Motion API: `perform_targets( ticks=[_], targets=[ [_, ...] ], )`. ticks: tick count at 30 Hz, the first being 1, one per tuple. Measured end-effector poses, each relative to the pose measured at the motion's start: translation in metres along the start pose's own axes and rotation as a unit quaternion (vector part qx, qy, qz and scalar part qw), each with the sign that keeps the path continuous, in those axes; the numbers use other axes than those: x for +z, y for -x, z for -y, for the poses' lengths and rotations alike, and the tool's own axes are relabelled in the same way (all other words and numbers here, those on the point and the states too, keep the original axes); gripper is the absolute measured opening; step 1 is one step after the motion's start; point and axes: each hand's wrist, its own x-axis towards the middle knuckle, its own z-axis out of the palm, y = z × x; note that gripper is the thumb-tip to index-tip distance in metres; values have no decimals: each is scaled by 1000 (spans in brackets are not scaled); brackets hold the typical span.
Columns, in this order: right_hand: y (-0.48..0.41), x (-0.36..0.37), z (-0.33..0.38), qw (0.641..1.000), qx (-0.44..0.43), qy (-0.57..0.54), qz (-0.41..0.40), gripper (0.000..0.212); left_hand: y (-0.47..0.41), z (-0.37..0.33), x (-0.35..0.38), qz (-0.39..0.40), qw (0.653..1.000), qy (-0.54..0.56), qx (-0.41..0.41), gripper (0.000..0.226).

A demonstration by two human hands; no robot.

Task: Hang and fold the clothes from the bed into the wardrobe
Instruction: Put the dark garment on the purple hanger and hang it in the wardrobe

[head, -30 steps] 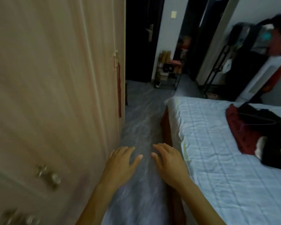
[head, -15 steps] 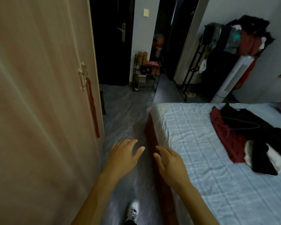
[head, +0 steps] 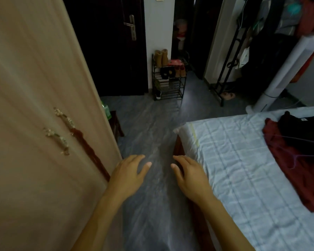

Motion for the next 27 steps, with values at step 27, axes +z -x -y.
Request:
perform_targets(
  ticks=[27],
  targets=[
    [-457, 64, -129, 991, 110, 66, -28, 47, -531, 49, 2, 69, 993, 15, 97, 89]
  ],
)
